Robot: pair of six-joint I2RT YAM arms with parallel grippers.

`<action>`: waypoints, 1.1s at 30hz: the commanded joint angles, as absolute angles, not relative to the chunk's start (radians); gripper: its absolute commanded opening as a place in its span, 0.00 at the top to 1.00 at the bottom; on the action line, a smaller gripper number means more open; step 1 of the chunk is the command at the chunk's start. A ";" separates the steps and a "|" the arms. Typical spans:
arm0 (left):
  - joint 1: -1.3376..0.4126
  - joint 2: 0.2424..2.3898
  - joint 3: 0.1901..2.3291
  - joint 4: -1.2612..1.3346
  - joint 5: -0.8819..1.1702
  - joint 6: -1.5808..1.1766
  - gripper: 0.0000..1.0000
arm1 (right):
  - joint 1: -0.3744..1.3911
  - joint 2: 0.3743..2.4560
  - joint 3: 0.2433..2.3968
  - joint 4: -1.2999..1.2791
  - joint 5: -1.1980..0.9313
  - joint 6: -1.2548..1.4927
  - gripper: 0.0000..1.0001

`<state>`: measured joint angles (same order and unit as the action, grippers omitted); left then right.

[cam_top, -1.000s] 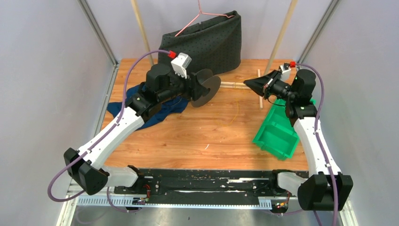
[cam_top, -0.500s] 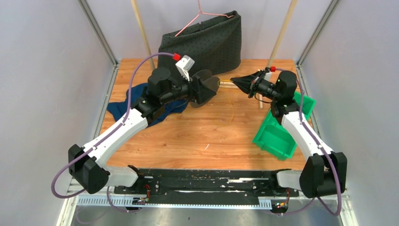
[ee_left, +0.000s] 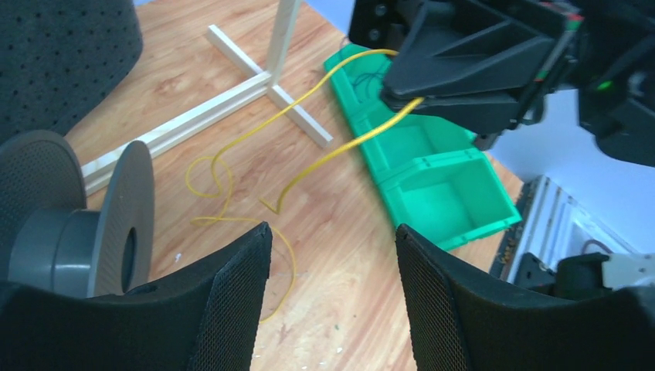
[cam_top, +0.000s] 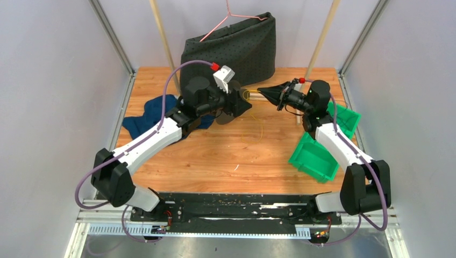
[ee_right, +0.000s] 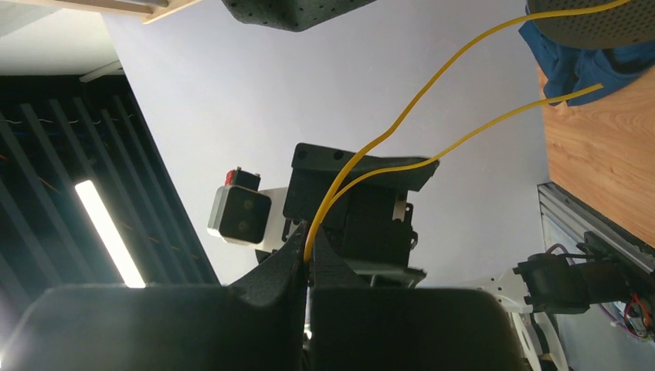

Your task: Wrap the cables

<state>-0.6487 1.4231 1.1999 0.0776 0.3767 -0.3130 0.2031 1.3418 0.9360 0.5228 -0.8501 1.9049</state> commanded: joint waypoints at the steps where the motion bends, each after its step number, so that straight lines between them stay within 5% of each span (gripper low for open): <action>1: -0.655 1.465 1.247 0.100 0.297 -0.263 0.38 | 0.221 1.355 0.948 0.599 -0.880 1.948 0.99; 6: -0.655 1.500 1.258 0.130 0.283 -0.259 0.48 | 0.222 1.370 0.948 0.621 -0.889 1.959 0.99; 14: -0.656 1.524 1.284 0.135 0.260 -0.269 0.99 | 0.222 1.392 0.935 0.661 -0.901 1.984 0.99; 19: -0.656 1.503 1.321 -0.022 0.248 -0.197 1.00 | 0.221 1.395 0.912 0.683 -0.904 1.973 0.99; 20: -0.655 1.494 1.322 -0.056 0.246 -0.178 1.00 | 0.220 1.392 0.910 0.676 -0.911 1.959 0.97; 25: -0.650 1.407 1.304 -0.179 0.237 -0.073 1.00 | 0.206 1.344 0.914 0.524 -0.982 1.792 0.45; 29: -0.629 1.342 1.314 -0.305 0.240 0.039 1.00 | 0.173 1.256 0.942 0.139 -1.052 1.472 0.33; 33: -0.603 1.322 1.348 -0.442 0.320 0.136 1.00 | 0.140 1.182 1.047 -0.261 -1.072 0.990 0.32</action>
<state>-0.6258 1.3445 1.3037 -0.2661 0.2604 -0.0051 0.1738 1.2598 0.9360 0.1925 -1.0016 1.5127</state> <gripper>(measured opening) 0.006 0.683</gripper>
